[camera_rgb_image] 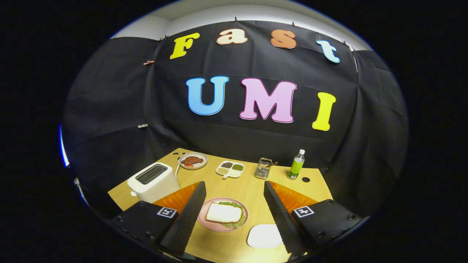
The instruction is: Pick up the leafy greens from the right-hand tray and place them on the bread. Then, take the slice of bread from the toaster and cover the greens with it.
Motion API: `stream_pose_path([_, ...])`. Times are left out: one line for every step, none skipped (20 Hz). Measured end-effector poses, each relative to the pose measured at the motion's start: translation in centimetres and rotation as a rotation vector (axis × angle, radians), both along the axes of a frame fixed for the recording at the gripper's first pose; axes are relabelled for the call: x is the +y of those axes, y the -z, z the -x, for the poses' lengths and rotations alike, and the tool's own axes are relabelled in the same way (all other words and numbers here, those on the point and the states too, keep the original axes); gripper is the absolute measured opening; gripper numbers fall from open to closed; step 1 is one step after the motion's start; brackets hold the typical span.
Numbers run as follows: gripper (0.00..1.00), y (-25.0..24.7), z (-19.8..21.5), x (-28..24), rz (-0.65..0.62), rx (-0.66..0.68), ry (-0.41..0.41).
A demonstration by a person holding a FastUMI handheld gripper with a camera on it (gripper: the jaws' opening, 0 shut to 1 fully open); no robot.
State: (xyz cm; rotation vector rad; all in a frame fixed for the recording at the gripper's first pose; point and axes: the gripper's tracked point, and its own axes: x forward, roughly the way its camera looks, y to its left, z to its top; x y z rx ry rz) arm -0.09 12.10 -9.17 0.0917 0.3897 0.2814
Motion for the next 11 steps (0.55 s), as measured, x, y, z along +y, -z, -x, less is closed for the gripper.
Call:
stream_pose_path([0.99,0.04,-0.04,0.17,0.002,-0.002,-0.002])
stream_pose_path([0.99,0.13,-0.01,0.4,0.008,-0.003,-0.006])
stream_pose_path([0.99,0.21,0.11,0.28,0.012,-0.004,-0.008])
stream_pose_path([0.99,0.36,0.32,0.49,0.012,0.003,-0.01])
stream_pose_path([0.99,0.37,0.32,0.67,0.006,0.005,-0.01])
stream_pose_path([0.99,0.32,0.32,0.84,0.003,0.006,-0.01])
stream_pose_path([0.99,0.3,0.31,0.81,0.004,0.004,-0.012])
stream_pose_path([0.99,0.37,0.2,0.7,0.009,0.003,-0.012])
stream_pose_path([0.99,0.34,0.23,0.76,0.012,0.004,-0.015])
stream_pose_path([0.99,0.4,0.27,0.78,0.013,0.005,-0.014])
stream_pose_path([0.99,0.43,0.32,0.81,0.012,0.009,-0.015])
